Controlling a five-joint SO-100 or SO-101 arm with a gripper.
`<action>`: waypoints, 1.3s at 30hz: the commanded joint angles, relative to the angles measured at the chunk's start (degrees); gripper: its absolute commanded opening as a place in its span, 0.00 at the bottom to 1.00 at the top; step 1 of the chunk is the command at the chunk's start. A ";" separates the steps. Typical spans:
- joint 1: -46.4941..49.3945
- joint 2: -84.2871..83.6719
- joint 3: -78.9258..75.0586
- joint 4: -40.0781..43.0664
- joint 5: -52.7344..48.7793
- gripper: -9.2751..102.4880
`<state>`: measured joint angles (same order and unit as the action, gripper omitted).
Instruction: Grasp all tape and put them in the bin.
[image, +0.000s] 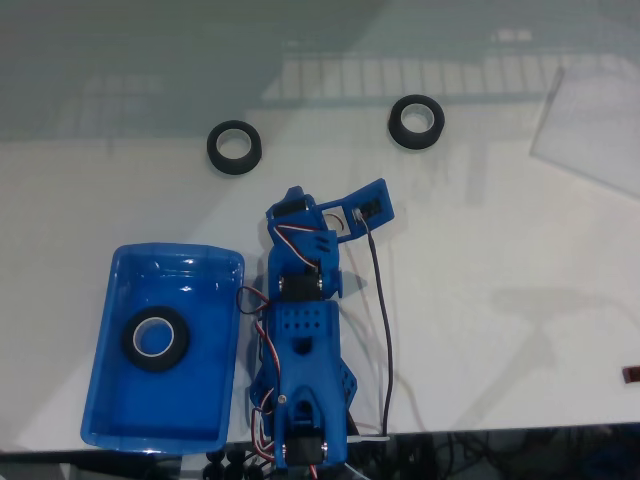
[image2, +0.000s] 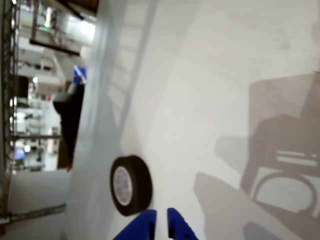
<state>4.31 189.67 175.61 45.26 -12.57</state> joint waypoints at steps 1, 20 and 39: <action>0.62 0.79 1.93 0.09 0.35 0.08; -4.04 -16.17 -5.89 -4.31 -6.24 0.45; -15.12 -76.64 -58.36 6.94 -9.14 0.41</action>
<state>-9.76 119.71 126.91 48.25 -21.45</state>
